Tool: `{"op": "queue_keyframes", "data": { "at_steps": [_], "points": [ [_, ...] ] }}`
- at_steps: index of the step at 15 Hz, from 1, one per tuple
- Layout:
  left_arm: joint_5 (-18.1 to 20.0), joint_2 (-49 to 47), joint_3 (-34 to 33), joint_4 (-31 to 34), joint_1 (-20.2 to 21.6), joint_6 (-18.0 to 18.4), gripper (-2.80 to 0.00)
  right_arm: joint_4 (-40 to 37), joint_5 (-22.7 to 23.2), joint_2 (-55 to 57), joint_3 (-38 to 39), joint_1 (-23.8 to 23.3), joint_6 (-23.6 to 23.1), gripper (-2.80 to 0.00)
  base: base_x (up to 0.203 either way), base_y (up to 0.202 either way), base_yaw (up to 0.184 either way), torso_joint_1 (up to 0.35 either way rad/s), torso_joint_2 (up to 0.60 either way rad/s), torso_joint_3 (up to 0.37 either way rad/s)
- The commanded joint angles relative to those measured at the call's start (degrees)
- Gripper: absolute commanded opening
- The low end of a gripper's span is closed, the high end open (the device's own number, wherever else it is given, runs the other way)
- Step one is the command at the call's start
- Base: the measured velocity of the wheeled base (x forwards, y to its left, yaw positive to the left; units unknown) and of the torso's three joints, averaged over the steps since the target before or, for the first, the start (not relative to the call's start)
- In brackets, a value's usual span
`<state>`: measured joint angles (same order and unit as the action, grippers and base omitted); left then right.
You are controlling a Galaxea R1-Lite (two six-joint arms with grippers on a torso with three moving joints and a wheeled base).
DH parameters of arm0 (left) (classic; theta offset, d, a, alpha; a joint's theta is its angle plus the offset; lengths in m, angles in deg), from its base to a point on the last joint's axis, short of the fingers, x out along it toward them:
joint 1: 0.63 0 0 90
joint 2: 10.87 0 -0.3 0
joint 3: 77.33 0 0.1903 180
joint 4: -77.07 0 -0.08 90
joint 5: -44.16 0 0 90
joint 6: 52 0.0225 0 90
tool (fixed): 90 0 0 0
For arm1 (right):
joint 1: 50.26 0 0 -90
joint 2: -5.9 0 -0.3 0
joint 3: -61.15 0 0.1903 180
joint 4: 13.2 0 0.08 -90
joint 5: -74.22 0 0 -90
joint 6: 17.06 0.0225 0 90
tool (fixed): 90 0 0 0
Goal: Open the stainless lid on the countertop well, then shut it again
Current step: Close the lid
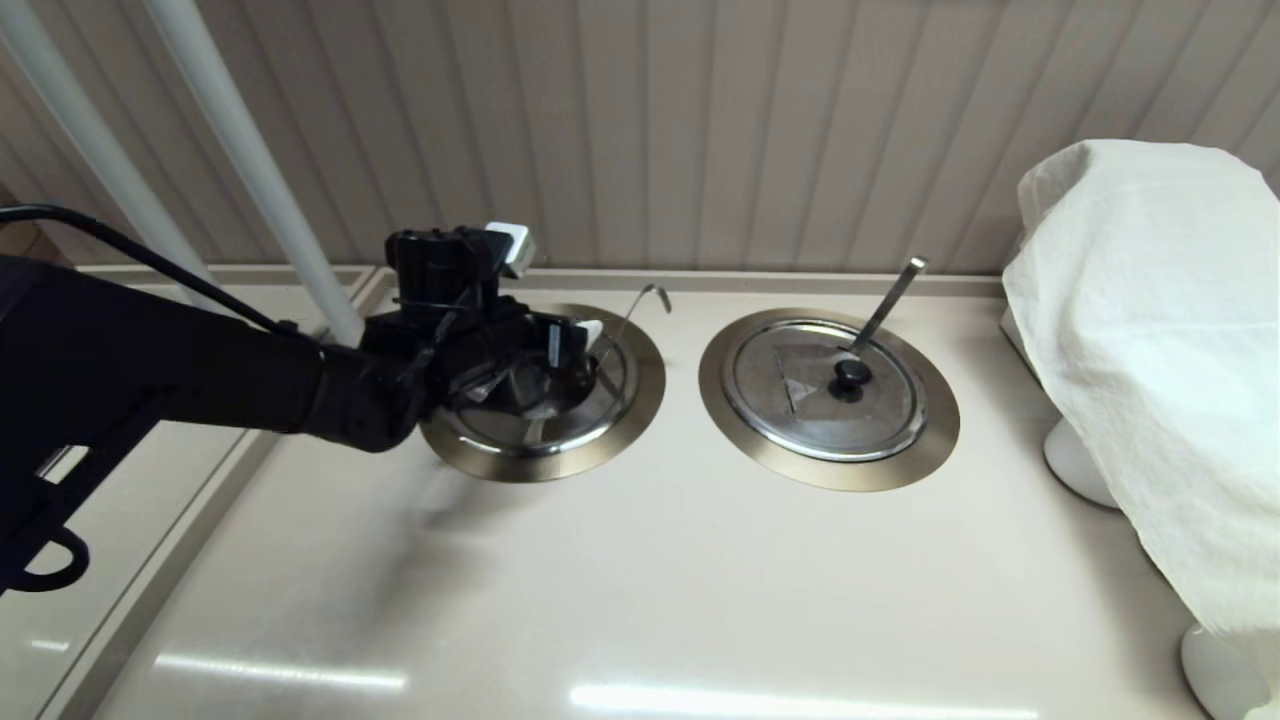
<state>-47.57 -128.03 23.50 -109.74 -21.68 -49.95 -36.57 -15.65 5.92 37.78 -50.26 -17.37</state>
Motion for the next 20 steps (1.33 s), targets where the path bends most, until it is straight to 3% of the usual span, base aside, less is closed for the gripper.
{"op": "queue_keyframes", "data": {
  "at_steps": [1,3,4,6,7,9,11,16,20],
  "points": [
    [0.18,5.00,-5.06,-1.35,3.42,-0.29,0.00,0.00,0.04,-0.02,0.00,0.00,-0.05,0.00,0.000,0.000,0.000,0.000,0.00,0.000],
    [0.40,8.67,-8.63,-4.84,9.48,-2.94,0.00,0.00,0.04,-0.02,0.00,0.00,-0.05,0.00,0.000,0.000,0.000,0.000,0.00,0.000],
    [0.88,9.91,-9.09,-5.85,12.81,-6.02,0.00,0.00,0.04,-0.02,0.00,0.00,-0.05,0.00,0.000,0.000,0.000,0.000,0.00,0.000],
    [4.37,12.90,-9.26,-2.59,18.31,-11.14,0.00,0.00,0.04,-0.02,0.00,0.00,-0.05,0.00,0.000,0.000,0.000,0.000,0.00,0.000],
    [6.42,14.55,-9.26,2.23,19.28,-14.82,0.00,0.00,0.04,-0.02,0.00,0.00,-0.05,0.00,0.000,0.000,0.000,0.000,0.00,0.000],
    [10.78,15.57,-8.04,5.38,19.82,-25.26,0.00,0.00,0.04,-0.02,0.00,0.00,-0.05,0.00,0.000,0.000,0.000,0.000,0.00,0.000],
    [12.38,14.96,-6.92,9.76,19.87,-29.87,0.00,0.00,0.04,-0.02,0.00,0.00,-0.05,0.00,0.000,0.000,0.000,0.000,0.00,0.000],
    [14.81,6.11,-5.40,9.28,19.74,-32.46,0.00,0.00,0.04,-0.02,0.00,0.00,-0.05,0.00,0.000,0.000,0.000,0.000,0.00,0.000],
    [14.79,1.68,-7.74,-2.46,19.50,-32.24,0.00,0.00,0.04,-0.02,0.00,0.00,-0.05,0.00,0.000,0.000,0.000,0.000,0.00,0.000]
  ]
}}
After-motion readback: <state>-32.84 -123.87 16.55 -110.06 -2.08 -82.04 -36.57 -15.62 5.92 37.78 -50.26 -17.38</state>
